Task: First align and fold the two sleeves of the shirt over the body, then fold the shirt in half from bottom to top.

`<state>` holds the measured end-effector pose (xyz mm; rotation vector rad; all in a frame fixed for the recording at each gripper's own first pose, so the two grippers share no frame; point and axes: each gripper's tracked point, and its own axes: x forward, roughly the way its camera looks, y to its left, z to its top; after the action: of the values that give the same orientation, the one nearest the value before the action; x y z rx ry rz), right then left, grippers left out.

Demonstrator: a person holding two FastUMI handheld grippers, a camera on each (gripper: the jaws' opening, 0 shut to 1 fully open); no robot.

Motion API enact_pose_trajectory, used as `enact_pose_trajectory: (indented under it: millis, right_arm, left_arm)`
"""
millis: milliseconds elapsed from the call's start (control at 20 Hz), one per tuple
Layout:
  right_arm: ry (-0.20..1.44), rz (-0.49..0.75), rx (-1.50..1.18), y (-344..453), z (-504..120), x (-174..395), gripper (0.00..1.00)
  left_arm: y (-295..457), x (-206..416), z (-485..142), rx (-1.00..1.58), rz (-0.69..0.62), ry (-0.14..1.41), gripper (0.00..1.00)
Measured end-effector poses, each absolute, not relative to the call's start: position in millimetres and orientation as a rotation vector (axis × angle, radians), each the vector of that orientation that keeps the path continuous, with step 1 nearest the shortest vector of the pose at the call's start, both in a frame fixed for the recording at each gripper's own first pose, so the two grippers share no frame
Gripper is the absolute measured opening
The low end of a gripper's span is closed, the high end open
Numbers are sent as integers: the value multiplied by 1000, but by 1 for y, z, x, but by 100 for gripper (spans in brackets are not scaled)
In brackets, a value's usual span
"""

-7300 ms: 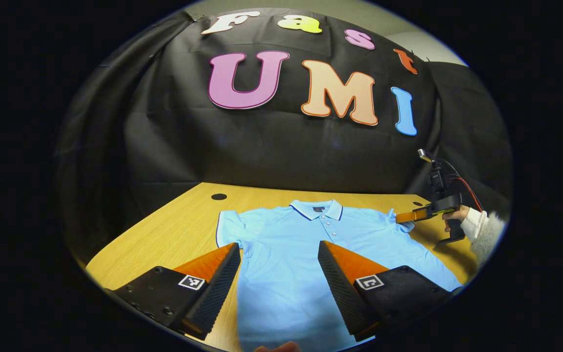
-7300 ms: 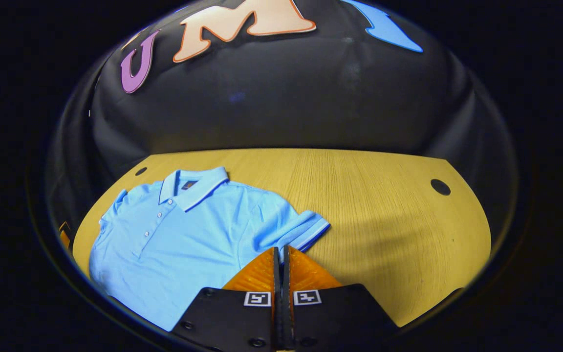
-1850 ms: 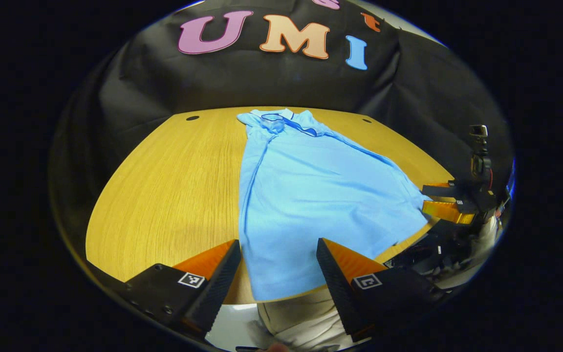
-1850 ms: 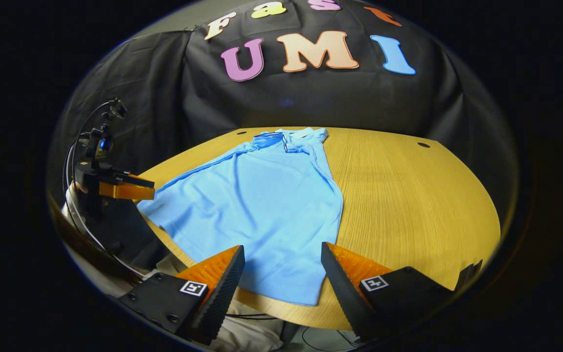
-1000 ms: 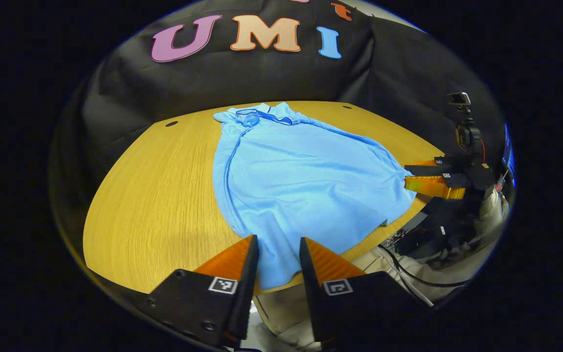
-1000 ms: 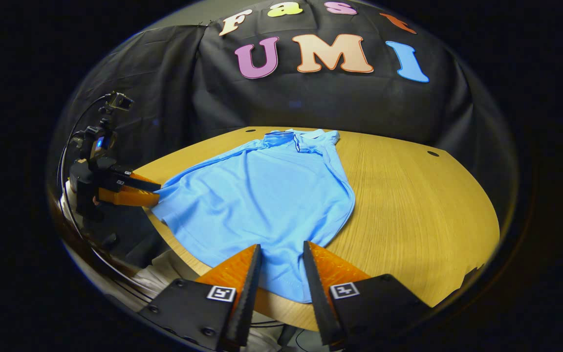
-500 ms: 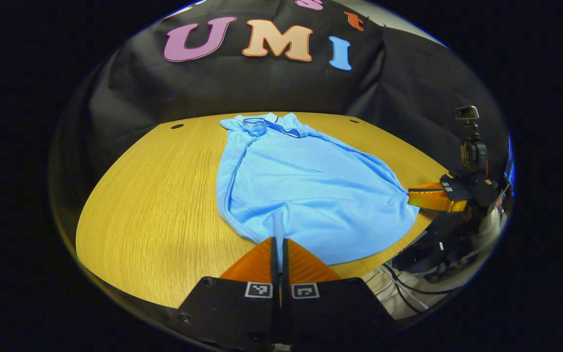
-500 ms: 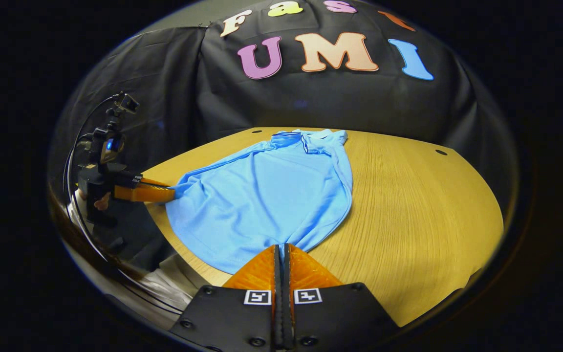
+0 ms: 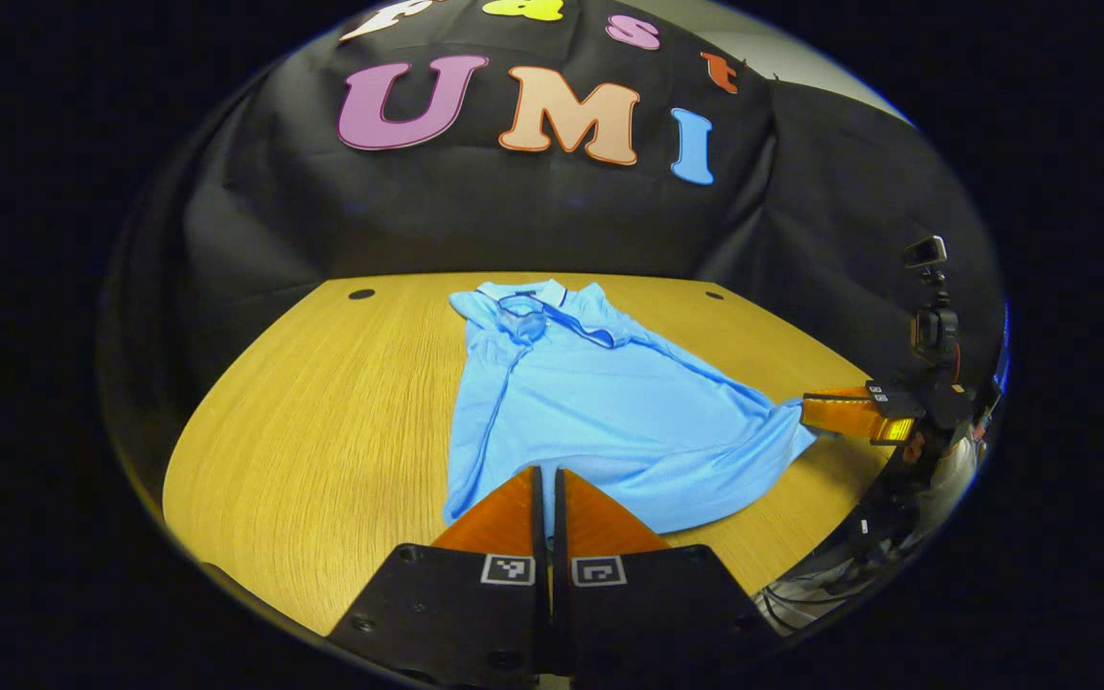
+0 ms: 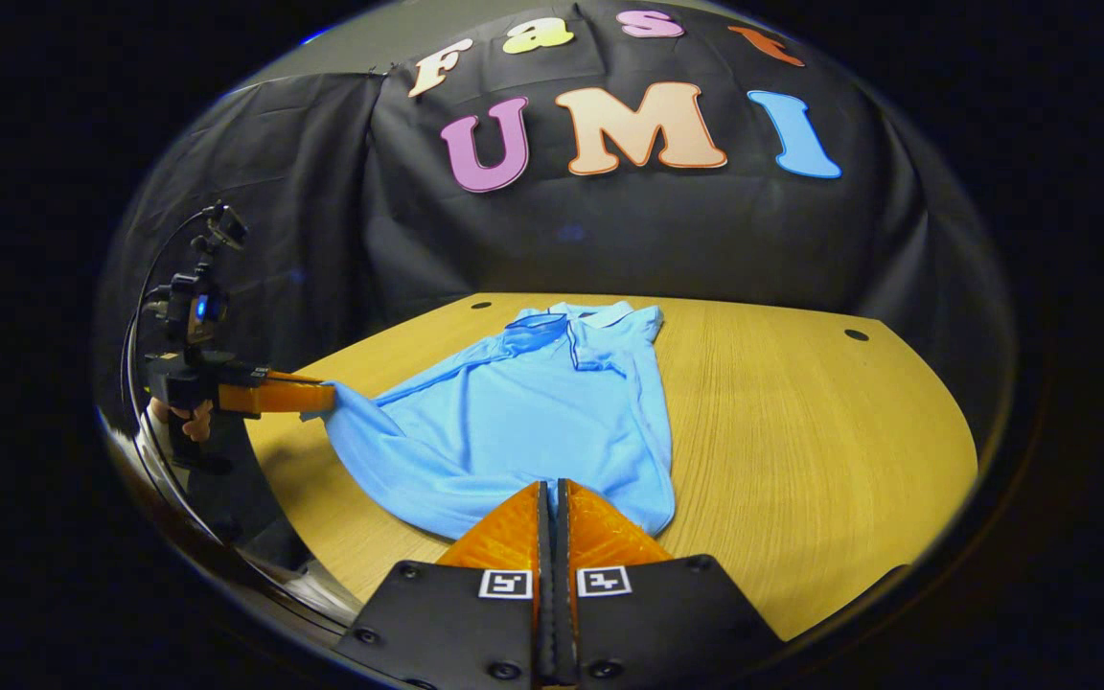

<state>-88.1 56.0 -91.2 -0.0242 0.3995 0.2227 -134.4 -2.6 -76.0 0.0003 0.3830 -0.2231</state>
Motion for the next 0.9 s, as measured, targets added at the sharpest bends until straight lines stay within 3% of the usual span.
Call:
enact_pose_trajectory:
  millis: [400, 900]
  right_arm:
    - [307, 156, -87, 40, -35, 15, 2]
    - [367, 24, -46, 14, -39, 176, 1]
  left_arm:
    - [21, -32, -16, 1, -171, 274, 0]
    - [51, 118, -3, -100, -111, 288, 0]
